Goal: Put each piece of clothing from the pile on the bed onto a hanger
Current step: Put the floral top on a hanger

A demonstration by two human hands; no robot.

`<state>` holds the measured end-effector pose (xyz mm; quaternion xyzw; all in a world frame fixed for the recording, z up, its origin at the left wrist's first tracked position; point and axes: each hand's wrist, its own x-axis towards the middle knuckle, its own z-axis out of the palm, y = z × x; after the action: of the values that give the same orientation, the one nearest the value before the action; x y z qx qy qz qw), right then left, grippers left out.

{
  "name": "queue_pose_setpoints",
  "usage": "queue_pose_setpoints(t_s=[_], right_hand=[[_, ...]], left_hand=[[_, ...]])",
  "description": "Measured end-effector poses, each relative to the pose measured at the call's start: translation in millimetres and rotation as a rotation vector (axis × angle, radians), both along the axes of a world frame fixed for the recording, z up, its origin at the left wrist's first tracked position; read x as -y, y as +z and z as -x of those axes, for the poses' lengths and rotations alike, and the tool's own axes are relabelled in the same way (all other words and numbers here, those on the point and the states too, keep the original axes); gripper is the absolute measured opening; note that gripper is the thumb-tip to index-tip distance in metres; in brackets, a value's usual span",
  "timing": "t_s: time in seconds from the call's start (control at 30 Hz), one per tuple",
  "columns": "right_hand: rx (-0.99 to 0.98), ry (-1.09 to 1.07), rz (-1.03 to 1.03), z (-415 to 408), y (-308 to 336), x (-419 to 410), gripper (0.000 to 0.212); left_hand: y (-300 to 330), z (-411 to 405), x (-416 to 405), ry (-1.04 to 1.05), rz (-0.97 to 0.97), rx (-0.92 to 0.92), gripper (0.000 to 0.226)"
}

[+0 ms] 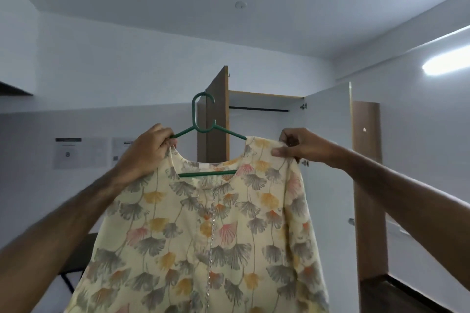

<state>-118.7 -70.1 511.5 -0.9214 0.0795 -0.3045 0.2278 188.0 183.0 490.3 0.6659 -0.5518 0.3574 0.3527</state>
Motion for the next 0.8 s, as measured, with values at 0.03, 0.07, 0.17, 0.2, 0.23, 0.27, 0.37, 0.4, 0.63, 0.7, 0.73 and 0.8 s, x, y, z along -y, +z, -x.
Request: queue_pose_setpoints(t_s=[0.03,0.07,0.17,0.2,0.23,0.27,0.37,0.4,0.63,0.7,0.73,0.8], right_hand=[[0.020,-0.007,0.022,-10,5,18,0.038],[0.031,-0.017,0.054,-20,11,36,0.041],[0.037,-0.068,0.156,-50,20,89,0.045],[0.044,-0.085,0.165,-59,20,106,0.040],[0.046,-0.112,0.177,-66,19,123,0.035],[0.048,-0.149,0.196,-71,17,139,0.029],[0.059,-0.274,0.276,-83,12,196,0.020],[0.051,-0.286,0.294,-86,11,217,0.019],[-0.139,-0.006,0.153,-97,6,374,0.017],[-0.263,0.104,0.036,-92,11,431,0.028],[-0.334,0.161,-0.042,-89,16,455,0.033],[-0.425,0.267,-0.185,-84,30,505,0.038]], left_hand=[[3,-9,18,0.003,0.014,-0.005,0.016],[7,-18,37,0.005,0.026,-0.010,0.017],[20,-40,93,-0.005,0.035,0.019,0.017],[22,-46,113,-0.016,0.040,0.029,0.017],[23,-50,134,-0.027,0.043,0.036,0.017],[23,-53,154,-0.037,0.038,0.038,0.017],[21,-60,216,-0.057,0.021,0.051,0.017],[21,-61,238,-0.063,0.020,0.057,0.016],[4,-38,407,0.014,0.012,0.115,0.018],[3,-32,462,0.066,0.000,0.121,0.016],[4,-31,481,0.088,-0.013,0.120,0.016],[9,-29,521,0.112,-0.022,0.132,0.016]])
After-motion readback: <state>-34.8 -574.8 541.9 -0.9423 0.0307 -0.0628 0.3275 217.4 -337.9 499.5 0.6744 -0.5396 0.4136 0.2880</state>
